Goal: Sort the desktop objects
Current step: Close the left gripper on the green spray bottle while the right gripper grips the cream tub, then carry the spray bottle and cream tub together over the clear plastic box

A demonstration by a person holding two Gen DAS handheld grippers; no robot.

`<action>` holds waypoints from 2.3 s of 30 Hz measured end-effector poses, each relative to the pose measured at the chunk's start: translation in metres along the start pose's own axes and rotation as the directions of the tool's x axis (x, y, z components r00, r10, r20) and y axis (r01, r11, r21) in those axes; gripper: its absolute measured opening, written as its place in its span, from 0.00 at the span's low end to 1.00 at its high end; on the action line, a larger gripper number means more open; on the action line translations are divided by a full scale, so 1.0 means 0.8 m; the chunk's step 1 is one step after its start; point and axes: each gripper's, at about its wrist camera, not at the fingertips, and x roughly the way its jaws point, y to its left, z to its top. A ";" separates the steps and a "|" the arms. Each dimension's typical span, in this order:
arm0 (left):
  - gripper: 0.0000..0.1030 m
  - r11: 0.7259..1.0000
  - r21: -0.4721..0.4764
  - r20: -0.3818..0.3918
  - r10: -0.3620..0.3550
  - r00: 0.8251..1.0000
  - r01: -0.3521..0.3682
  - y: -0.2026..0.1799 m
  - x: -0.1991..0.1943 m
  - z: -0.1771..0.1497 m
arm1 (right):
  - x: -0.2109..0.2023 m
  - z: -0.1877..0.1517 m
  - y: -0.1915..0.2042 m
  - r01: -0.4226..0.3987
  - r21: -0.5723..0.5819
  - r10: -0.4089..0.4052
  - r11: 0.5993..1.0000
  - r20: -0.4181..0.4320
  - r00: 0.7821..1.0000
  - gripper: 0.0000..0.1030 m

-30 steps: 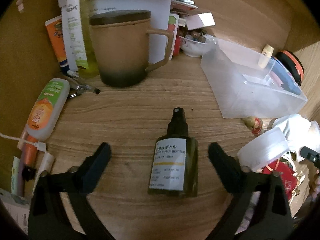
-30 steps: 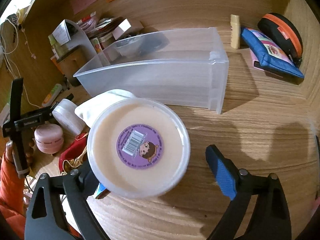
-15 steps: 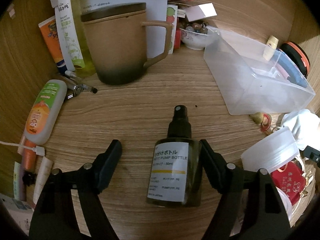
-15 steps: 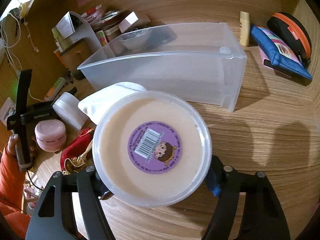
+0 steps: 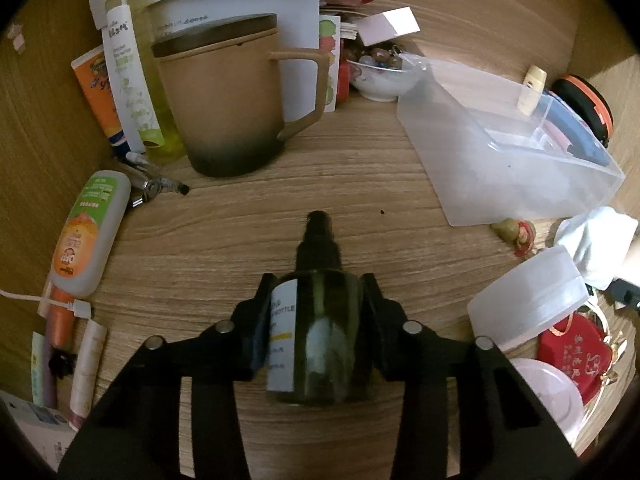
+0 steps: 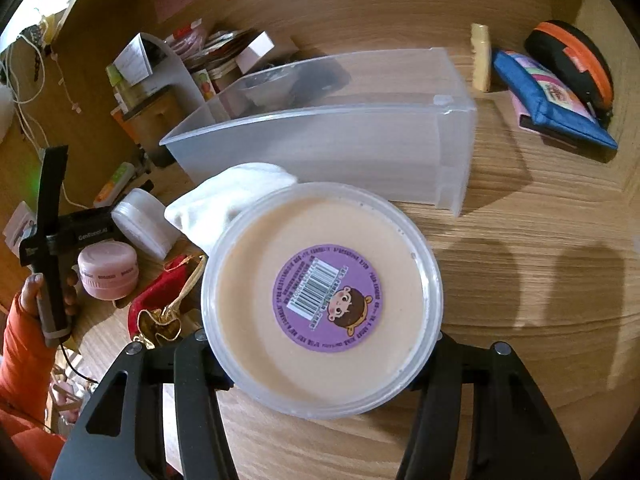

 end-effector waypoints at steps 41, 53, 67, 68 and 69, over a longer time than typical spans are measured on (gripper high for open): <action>0.39 0.998 0.038 0.124 -0.060 0.990 0.056 -0.024 -0.108 0.066 | -0.094 0.092 -0.032 0.067 -0.103 -0.051 0.992 0.147 0.988 0.51; 0.39 0.985 0.132 0.144 -0.135 0.980 0.116 -0.080 -0.112 0.120 | -0.075 0.144 -0.036 0.034 -0.148 -0.014 0.988 0.133 0.991 0.51; 0.39 0.963 0.194 0.070 -0.203 0.977 0.186 -0.130 -0.054 0.166 | -0.013 0.185 -0.041 0.015 -0.189 -0.005 0.982 0.057 0.998 0.51; 0.39 0.962 0.197 0.065 -0.203 0.977 0.187 -0.133 -0.049 0.170 | -0.007 0.188 -0.041 0.016 -0.192 -0.006 0.981 0.050 0.999 0.51; 0.39 0.961 0.200 0.058 -0.206 0.977 0.191 -0.136 -0.043 0.172 | -0.002 0.190 -0.041 0.018 -0.195 -0.009 0.981 0.044 0.999 0.51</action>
